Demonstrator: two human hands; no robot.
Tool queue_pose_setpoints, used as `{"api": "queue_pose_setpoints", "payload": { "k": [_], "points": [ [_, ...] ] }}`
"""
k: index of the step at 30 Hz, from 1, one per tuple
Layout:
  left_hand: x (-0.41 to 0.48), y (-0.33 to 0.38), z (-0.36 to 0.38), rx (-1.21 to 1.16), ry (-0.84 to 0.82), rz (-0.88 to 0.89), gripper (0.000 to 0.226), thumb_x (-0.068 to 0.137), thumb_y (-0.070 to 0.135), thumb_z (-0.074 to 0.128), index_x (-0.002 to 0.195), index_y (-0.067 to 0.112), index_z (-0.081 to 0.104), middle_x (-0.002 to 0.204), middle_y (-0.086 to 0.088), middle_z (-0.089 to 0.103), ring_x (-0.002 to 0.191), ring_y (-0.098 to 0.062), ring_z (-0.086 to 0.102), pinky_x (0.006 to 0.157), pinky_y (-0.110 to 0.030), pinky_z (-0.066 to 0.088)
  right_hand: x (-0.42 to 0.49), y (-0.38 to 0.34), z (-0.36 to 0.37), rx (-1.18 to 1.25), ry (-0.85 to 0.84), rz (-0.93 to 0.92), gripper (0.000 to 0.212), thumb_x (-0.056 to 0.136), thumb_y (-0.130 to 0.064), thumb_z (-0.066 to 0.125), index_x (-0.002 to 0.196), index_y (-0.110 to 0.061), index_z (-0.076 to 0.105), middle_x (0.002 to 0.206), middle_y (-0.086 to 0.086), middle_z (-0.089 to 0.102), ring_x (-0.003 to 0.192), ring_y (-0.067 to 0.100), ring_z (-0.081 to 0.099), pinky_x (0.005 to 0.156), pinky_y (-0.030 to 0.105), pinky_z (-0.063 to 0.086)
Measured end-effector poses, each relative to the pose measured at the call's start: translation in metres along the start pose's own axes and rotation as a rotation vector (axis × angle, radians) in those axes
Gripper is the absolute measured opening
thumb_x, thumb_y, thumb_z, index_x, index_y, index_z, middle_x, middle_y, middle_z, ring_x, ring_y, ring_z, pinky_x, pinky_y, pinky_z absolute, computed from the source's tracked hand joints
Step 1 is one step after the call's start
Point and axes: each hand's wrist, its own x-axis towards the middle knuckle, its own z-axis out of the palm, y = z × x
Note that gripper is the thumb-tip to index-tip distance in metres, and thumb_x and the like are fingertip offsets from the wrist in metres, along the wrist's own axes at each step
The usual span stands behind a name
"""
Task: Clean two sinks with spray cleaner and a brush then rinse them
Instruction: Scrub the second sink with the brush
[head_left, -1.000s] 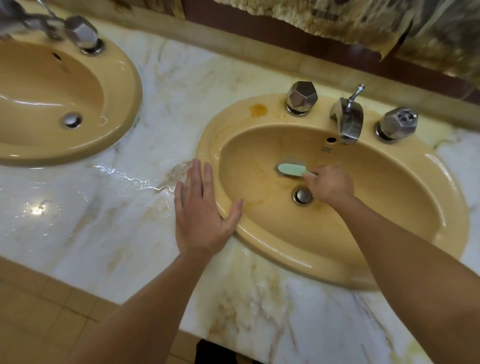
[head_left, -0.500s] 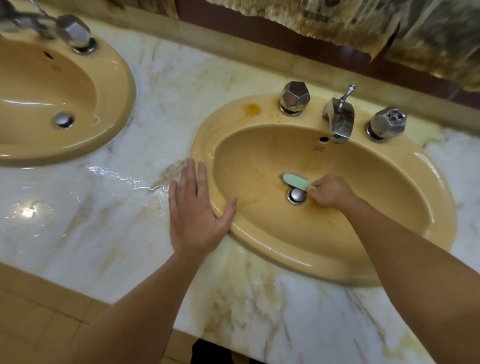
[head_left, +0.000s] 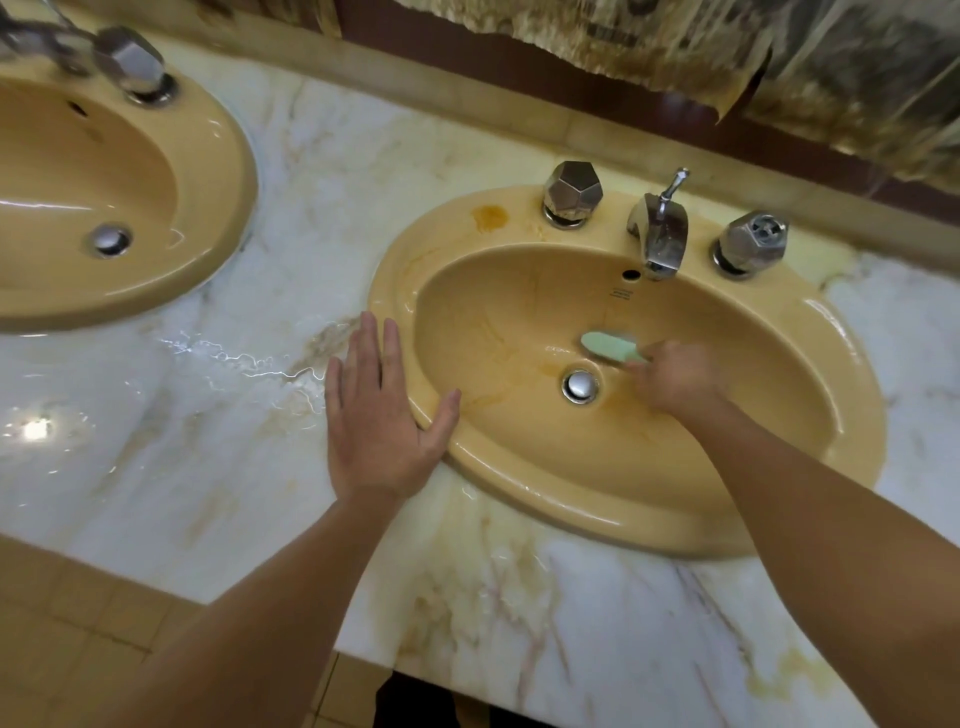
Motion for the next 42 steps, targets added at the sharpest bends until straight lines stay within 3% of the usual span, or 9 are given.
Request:
{"api": "queue_pose_setpoints", "payload": {
  "k": [18, 21, 24, 27, 30, 33, 36, 40, 42],
  "points": [
    [0.000, 0.000, -0.001, 0.004, -0.001, -0.008, 0.091, 0.093, 0.070, 0.028, 0.162, 0.013, 0.012, 0.170, -0.006, 0.003, 0.157, -0.017, 0.004, 0.126, -0.046, 0.010, -0.022, 0.019, -0.021, -0.127, -0.280, 0.088, 0.041, 0.092, -0.043, 0.058, 0.106, -0.005, 0.065, 0.087, 0.009, 0.062, 0.073, 0.025, 0.061, 0.063, 0.030, 0.049],
    [0.000, 0.000, 0.000, 0.004, -0.001, -0.005, 0.092, 0.093, 0.071, 0.028, 0.162, 0.013, 0.012, 0.170, -0.006, 0.003, 0.157, -0.017, 0.004, 0.126, -0.046, 0.010, -0.021, 0.030, -0.027, -0.127, -0.199, 0.121, 0.041, 0.096, -0.042, 0.054, 0.113, -0.005, 0.063, 0.101, 0.014, 0.064, 0.079, 0.026, 0.056, 0.070, 0.032, 0.048],
    [0.000, 0.000, 0.001, -0.005, 0.004, -0.009, 0.091, 0.092, 0.070, 0.030, 0.162, 0.013, 0.013, 0.170, -0.007, 0.004, 0.157, -0.018, 0.006, 0.126, -0.046, 0.010, -0.030, 0.030, -0.031, -0.141, -0.449, 0.132, 0.036, 0.096, -0.038, 0.056, 0.083, -0.005, 0.061, 0.068, 0.013, 0.064, 0.053, 0.023, 0.053, 0.056, 0.027, 0.043],
    [-0.001, 0.000, 0.001, -0.007, 0.007, -0.010, 0.091, 0.092, 0.070, 0.031, 0.162, 0.013, 0.014, 0.170, -0.007, 0.005, 0.157, -0.018, 0.008, 0.126, -0.046, 0.010, -0.029, 0.034, -0.035, -0.225, -0.273, 0.097, 0.038, 0.097, -0.042, 0.053, 0.106, -0.007, 0.064, 0.099, 0.013, 0.067, 0.080, 0.026, 0.061, 0.068, 0.030, 0.047],
    [-0.001, 0.000, 0.001, -0.004, 0.014, -0.012, 0.091, 0.092, 0.070, 0.031, 0.162, 0.013, 0.014, 0.170, -0.007, 0.006, 0.156, -0.019, 0.008, 0.126, -0.046, 0.010, -0.035, 0.031, -0.037, -0.191, -0.514, 0.123, 0.037, 0.095, -0.040, 0.056, 0.087, -0.005, 0.064, 0.072, 0.013, 0.064, 0.058, 0.026, 0.057, 0.059, 0.027, 0.046],
    [-0.001, -0.001, 0.001, -0.004, 0.012, -0.007, 0.091, 0.092, 0.070, 0.031, 0.162, 0.013, 0.014, 0.170, -0.007, 0.006, 0.156, -0.019, 0.008, 0.126, -0.046, 0.010, -0.038, 0.033, -0.039, -0.244, -0.325, 0.109, 0.033, 0.096, -0.039, 0.055, 0.108, -0.010, 0.063, 0.100, 0.012, 0.066, 0.080, 0.026, 0.058, 0.068, 0.030, 0.044],
    [-0.001, 0.001, 0.000, -0.004, 0.021, -0.010, 0.091, 0.092, 0.069, 0.031, 0.162, 0.013, 0.014, 0.170, -0.008, 0.007, 0.156, -0.019, 0.009, 0.126, -0.046, 0.010, -0.042, 0.030, -0.043, -0.235, -0.412, 0.141, 0.025, 0.096, -0.031, 0.058, 0.086, -0.008, 0.060, 0.077, 0.007, 0.060, 0.063, 0.021, 0.054, 0.053, 0.026, 0.041],
    [-0.002, 0.000, 0.000, -0.002, 0.014, -0.009, 0.091, 0.093, 0.070, 0.031, 0.162, 0.013, 0.014, 0.170, -0.008, 0.006, 0.156, -0.019, 0.008, 0.126, -0.046, 0.010, -0.041, 0.035, -0.042, -0.308, -0.264, 0.045, 0.033, 0.095, -0.041, 0.055, 0.112, -0.015, 0.063, 0.094, 0.002, 0.056, 0.085, 0.022, 0.054, 0.073, 0.033, 0.047],
    [-0.001, 0.000, 0.001, 0.007, 0.020, -0.011, 0.091, 0.093, 0.070, 0.031, 0.162, 0.013, 0.014, 0.170, -0.007, 0.005, 0.157, -0.018, 0.008, 0.126, -0.046, 0.010, -0.039, 0.038, -0.036, -0.324, -0.371, -0.034, 0.039, 0.095, -0.048, 0.051, 0.115, -0.018, 0.066, 0.105, 0.002, 0.063, 0.089, 0.022, 0.055, 0.076, 0.031, 0.046]
  ]
}}
